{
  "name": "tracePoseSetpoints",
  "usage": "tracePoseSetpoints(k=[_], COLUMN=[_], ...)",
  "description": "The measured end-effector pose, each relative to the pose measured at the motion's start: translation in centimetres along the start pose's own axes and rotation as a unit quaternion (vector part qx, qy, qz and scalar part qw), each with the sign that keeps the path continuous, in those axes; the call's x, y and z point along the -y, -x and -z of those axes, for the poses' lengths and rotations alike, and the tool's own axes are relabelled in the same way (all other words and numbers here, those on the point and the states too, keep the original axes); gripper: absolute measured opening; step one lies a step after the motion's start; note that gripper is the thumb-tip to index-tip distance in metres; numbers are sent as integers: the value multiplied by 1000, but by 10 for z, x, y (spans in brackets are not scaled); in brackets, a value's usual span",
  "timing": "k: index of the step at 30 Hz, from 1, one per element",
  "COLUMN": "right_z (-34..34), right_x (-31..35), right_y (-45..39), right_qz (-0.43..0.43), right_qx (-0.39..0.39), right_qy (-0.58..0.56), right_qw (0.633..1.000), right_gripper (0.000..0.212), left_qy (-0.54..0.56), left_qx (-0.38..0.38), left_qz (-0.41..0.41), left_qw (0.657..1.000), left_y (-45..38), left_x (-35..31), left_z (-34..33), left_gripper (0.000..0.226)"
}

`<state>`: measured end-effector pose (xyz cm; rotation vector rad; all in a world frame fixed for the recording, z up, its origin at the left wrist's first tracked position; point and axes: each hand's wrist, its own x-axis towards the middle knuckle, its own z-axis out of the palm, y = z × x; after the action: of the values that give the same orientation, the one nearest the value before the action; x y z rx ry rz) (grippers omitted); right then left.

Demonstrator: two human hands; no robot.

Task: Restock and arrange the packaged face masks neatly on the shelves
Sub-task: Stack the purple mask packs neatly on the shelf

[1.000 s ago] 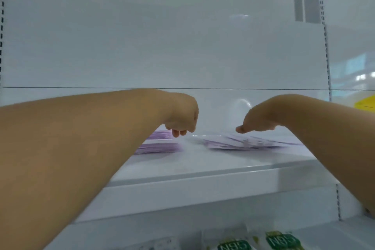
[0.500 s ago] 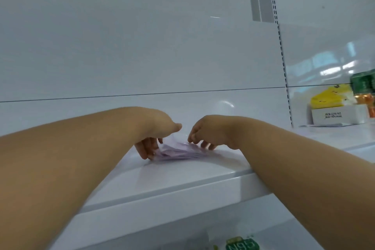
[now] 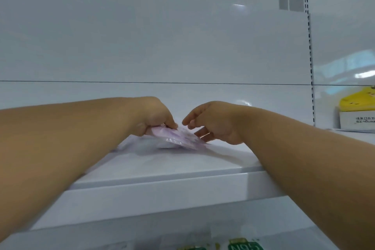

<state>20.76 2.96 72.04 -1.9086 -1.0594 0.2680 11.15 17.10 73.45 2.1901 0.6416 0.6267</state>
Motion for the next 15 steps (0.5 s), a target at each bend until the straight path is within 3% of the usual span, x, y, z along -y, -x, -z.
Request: tracePoseSetpoints(k=[3,6,8,10,12,15], right_z=[3,6,8,6,3,2], right_x=[-1,-3,-3,0,3,5], right_y=[-3,-5,-6,-4,-2,2], right_qz=[-29,-110,-137,-119,-77,-41], right_qx=[-63,-83,-66,-49,-38,-39], right_qy=[-33,-83,-152,-215,-262,-238], right_qw=[997,987,977,968,961,970], right_gripper=[18,33,51,52,37,5], left_qy=[21,15,35,63,98,85], left_qx=[-42,-92,-118,-125,-99,-22], left_qz=[-16,-32,-45,-42,-27,-15], left_qw=[999,995,991,989,990,996], left_y=[4,4,6,5,7,13], left_x=[-2,-2,-4,-3,-4,-3], left_z=[4,7,7,7,7,2], left_gripper=[26,83,91,95,86,34])
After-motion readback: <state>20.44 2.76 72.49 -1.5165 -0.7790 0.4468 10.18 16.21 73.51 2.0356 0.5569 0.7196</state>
